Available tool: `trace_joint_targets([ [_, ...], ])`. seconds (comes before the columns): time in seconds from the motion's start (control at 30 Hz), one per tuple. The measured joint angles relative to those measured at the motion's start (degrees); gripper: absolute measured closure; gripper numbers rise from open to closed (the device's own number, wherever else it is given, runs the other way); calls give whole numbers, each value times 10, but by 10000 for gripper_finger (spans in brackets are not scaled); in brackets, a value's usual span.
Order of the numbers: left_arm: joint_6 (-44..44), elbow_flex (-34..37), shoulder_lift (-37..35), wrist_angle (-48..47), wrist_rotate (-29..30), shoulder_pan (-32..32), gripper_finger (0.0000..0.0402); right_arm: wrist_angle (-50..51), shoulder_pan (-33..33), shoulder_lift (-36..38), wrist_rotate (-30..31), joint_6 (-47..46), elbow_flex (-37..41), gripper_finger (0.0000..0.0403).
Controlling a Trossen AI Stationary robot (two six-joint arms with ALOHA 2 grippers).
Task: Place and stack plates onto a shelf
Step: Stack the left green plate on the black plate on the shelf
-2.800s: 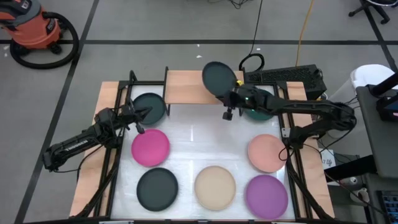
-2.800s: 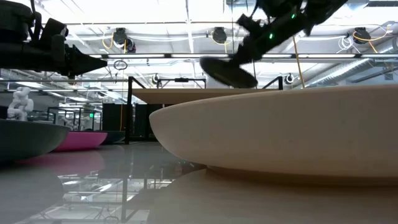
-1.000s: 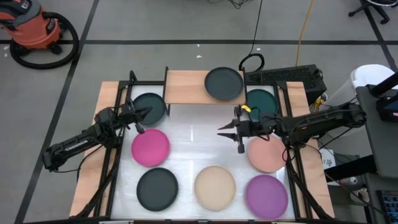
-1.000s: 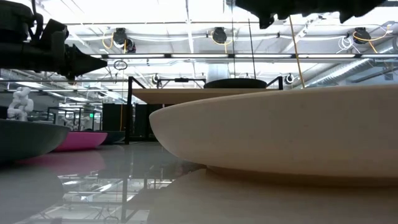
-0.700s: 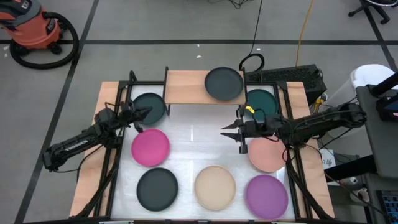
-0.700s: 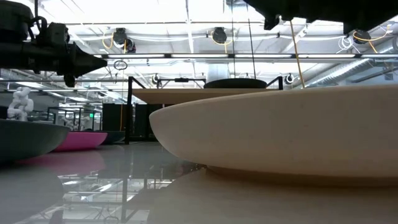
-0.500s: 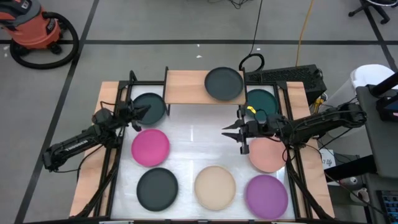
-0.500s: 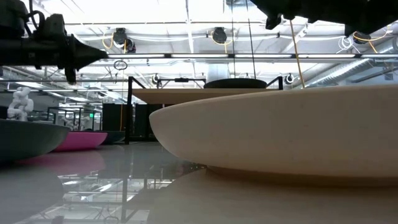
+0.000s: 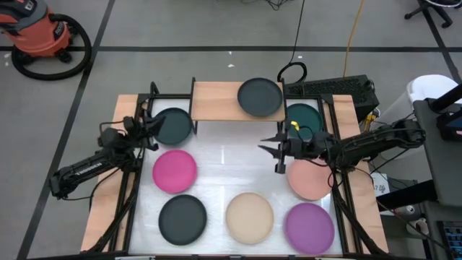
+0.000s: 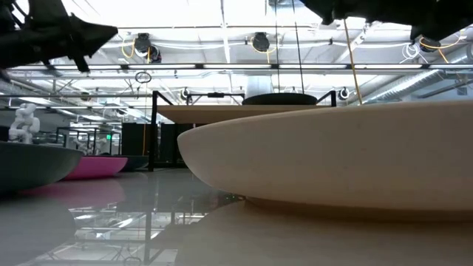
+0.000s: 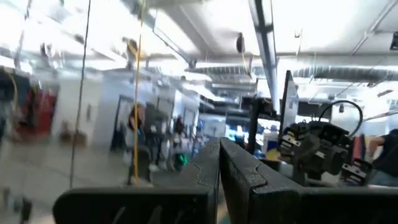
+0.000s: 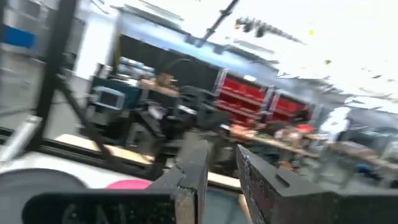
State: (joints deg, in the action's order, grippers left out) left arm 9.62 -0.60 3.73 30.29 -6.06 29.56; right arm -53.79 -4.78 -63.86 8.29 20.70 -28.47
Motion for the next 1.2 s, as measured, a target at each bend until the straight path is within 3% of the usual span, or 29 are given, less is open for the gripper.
trace_joint_targets([
  [0.33,-172,0,0,50,105,0,385,-56,50,0,7,84,0,332],
  [0.63,-257,0,0,138,107,0,385,-135,113,0,7,117,0,332],
  [0.9,-263,0,0,98,107,0,385,-116,169,0,7,134,0,332],
  [1.03,-269,0,0,114,145,0,385,-116,196,0,7,132,0,332],
  [1.2,-272,0,3,83,147,0,385,-182,238,-3,7,100,0,332],
])
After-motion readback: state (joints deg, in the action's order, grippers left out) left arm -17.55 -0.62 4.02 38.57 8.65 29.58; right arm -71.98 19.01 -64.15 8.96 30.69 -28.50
